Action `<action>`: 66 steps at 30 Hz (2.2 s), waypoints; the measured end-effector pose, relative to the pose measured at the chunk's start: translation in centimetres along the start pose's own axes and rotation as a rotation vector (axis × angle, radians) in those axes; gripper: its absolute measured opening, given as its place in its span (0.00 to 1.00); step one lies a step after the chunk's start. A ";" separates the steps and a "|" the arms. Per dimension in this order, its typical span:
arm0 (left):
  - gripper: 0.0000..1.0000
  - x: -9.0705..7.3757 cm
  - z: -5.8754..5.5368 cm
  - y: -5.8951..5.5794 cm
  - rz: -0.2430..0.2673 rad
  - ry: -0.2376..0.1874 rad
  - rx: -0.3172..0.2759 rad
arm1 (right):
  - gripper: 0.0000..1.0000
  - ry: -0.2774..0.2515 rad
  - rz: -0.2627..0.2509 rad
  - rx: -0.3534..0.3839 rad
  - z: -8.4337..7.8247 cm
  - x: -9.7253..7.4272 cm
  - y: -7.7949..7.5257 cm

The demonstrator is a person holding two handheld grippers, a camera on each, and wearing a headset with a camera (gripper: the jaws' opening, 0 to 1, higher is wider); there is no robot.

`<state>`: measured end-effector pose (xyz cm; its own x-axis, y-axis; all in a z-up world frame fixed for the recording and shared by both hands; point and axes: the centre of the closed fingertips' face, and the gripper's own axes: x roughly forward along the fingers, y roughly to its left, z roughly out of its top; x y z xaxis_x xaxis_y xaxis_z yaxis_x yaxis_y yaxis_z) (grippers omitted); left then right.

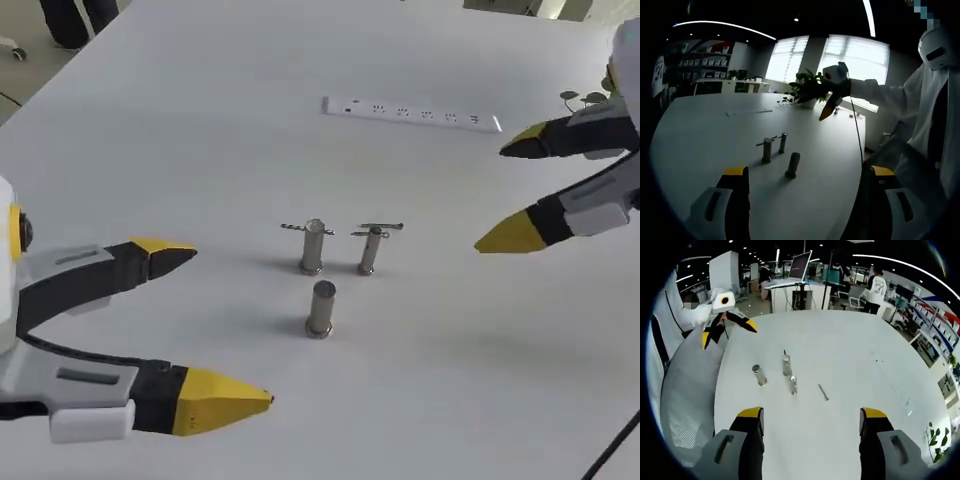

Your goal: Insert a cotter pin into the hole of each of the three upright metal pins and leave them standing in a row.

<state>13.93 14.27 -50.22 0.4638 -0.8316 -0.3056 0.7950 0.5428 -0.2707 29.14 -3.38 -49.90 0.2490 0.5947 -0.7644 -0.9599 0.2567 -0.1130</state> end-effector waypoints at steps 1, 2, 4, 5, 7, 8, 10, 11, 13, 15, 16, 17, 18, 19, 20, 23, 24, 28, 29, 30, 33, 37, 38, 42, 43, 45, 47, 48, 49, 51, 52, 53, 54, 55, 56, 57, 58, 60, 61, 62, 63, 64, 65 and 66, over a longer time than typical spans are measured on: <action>0.99 0.0 -0.1 0.0 0.004 0.003 0.002 | 0.71 0.012 0.003 -0.017 0.1 0.5 -0.1; 0.99 0.0 -0.1 0.0 0.011 0.006 0.004 | 0.67 0.017 0.000 -0.071 0.4 1.2 -0.6; 0.99 0.0 -0.1 0.1 0.020 0.006 0.006 | 0.58 0.037 -0.012 -0.094 0.6 2.5 -1.1; 0.99 0.0 -0.1 0.1 0.021 0.004 0.007 | 0.54 0.046 -0.009 -0.105 0.6 3.0 -1.3; 0.99 0.1 0.0 0.0 0.021 0.001 0.006 | 0.45 0.057 0.007 -0.125 0.8 4.3 -1.6; 0.99 0.1 0.0 0.1 0.023 0.000 0.004 | 0.43 0.064 0.014 -0.133 0.8 4.8 -1.6; 0.99 0.1 0.1 0.2 0.029 -0.003 0.002 | 0.37 0.068 0.018 -0.137 1.0 5.7 -1.6; 0.99 0.1 0.1 0.2 0.031 -0.005 0.002 | 0.35 0.079 0.030 -0.140 0.8 6.4 -1.8; 0.99 0.1 0.0 0.2 0.033 -0.008 -0.009 | 0.31 0.122 0.055 -0.158 0.2 7.4 -2.1; 0.99 0.1 -0.3 0.3 0.036 -0.008 -0.023 | 0.27 0.126 0.052 -0.155 0.1 8.3 -2.5; 0.99 0.2 -0.5 0.2 0.036 -0.003 -0.026 | 0.25 0.129 0.053 -0.150 0.0 8.6 -2.7; 0.99 0.2 -0.6 0.2 0.035 0.000 -0.026 | 0.22 0.133 0.059 -0.146 -0.1 9.1 -2.7; 0.98 0.2 -0.8 0.1 0.033 0.006 -0.029 | 0.18 0.142 0.071 -0.146 -0.2 9.4 -2.6; 0.97 0.3 -0.8 0.0 0.033 0.006 -0.030 | 0.15 0.171 0.098 -0.136 -0.7 9.7 -2.2; 0.97 0.3 -0.9 0.0 0.032 0.005 -0.033 | 0.11 0.187 0.098 -0.135 -1.0 10.0 -2.3; 0.97 0.4 -0.9 -0.2 0.027 -0.002 -0.046 | 0.10 0.230 0.099 -0.167 -1.8 11.2 -2.8; 0.97 0.5 -1.0 -0.2 0.026 -0.002 -0.047 | 0.11 0.236 0.107 -0.166 -2.0 11.4 -2.8; 0.96 0.4 -1.1 -0.2 0.031 0.002 -0.052 | 0.09 0.274 0.110 -0.201 -2.7 12.3 -3.1; 0.96 0.4 -1.2 -0.1 0.037 0.001 -0.058 | 0.09 0.273 0.109 -0.196 -2.7 12.4 -3.1; 0.96 0.3 -1.2 0.0 0.042 -0.001 -0.061 | 0.09 0.267 0.111 -0.188 -2.6 12.5 -3.1; 0.96 0.0 -0.9 0.4 0.059 -0.023 -0.075 | 0.08 0.256 0.122 -0.169 -2.2 12.9 -3.5; 0.96 -0.3 -0.6 0.8 0.079 -0.038 -0.086 | 0.04 0.277 0.123 -0.183 -2.3 13.2 -3.7; 0.96 -0.3 -0.6 0.9 0.082 -0.036 -0.086 | 0.03 0.281 0.123 -0.183 -2.4 13.3 -3.8; 0.95 -0.3 -0.7 0.9 0.083 -0.029 -0.083 | 0.00 0.270 0.145 -0.169 -2.4 13.4 -3.1; 0.95 -0.3 -0.8 0.9 0.080 -0.025 -0.082 | 0.00 0.276 0.136 -0.155 -2.5 13.3 -3.0; 0.95 -0.3 -0.8 0.9 0.077 -0.016 -0.075 | 0.00 0.277 0.129 -0.161 -2.4 13.2 -2.9; 0.97 -0.1 -0.8 1.0 0.078 -0.012 -0.076 | 0.00 0.278 0.121 -0.161 -2.4 13.2 -2.8; 0.97 -0.1 -0.8 1.1 0.080 -0.012 -0.076 | 0.00 0.279 0.117 -0.167 -2.4 13.2 -2.8; 0.97 -0.1 -0.8 1.1 0.079 -0.012 -0.075 | 0.00 0.279 0.113 -0.162 -2.4 13.1 -2.8; 0.96 0.0 -0.8 1.1 0.077 -0.014 -0.077 | 0.00 0.279 0.104 -0.157 -2.4 13.1 -2.9; 0.96 0.0 -0.8 1.1 0.077 -0.015 -0.079 | 0.00 0.277 0.099 -0.162 -2.5 13.1 -2.8; 0.96 0.1 -0.8 1.1 0.078 -0.016 -0.079 | 0.00 0.276 0.094 -0.177 -2.5 13.1 -2.7; 0.96 0.1 -0.8 1.1 0.076 -0.015 -0.080 | 0.00 0.274 0.092 -0.185 -2.4 13.1 -2.7; 0.96 0.1 -0.9 1.0 0.075 -0.014 -0.082 | 0.00 0.274 0.086 -0.173 -2.5 13.2 -2.9; 0.96 0.1 -0.9 1.0 0.076 -0.013 -0.082 | 0.00 0.275 0.082 -0.169 -2.5 13.2 -2.9; 0.96 0.2 -1.0 1.0 0.075 -0.013 -0.085 | 0.00 0.275 0.079 -0.184 -2.5 13.2 -2.9; 0.95 0.2 -1.0 1.0 0.075 -0.013 -0.088 | 0.00 0.275 0.076 -0.194 -2.5 13.2 -2.9; 0.95 0.3 -0.9 1.0 0.074 -0.019 -0.094 | 0.00 0.281 0.069 -0.218 -2.5 13.1 -2.8; 0.94 0.3 -0.9 1.0 0.073 -0.021 -0.098 | 0.00 0.285 0.070 -0.233 -2.6 13.0 -2.8; 0.94 0.3 -0.7 1.1 0.075 -0.027 -0.098 | 0.00 0.290 0.070 -0.244 -2.6 12.8 -2.9; 0.94 0.4 -0.5 1.1 0.078 -0.032 -0.098 | 0.00 0.296 0.069 -0.255 -2.6 12.6 -3.0; 0.93 0.3 -0.4 1.1 0.078 -0.035 -0.097 | 0.00 0.293 0.066 -0.260 -2.4 12.4 -3.0; 0.93 0.3 -0.2 1.0 0.076 -0.038 -0.094 | 0.00 0.285 0.062 -0.262 -2.1 12.0 -2.8; 0.92 0.3 -0.1 1.0 0.075 -0.040 -0.091 | 0.00 0.271 0.057 -0.262 -1.7 11.6 -2.7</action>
<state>14.80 14.59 -50.61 0.5368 -0.7915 -0.2922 0.7199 0.6103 -0.3307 34.37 1.52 -59.57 0.1850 0.3702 -0.9103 -0.9803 0.0047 -0.1974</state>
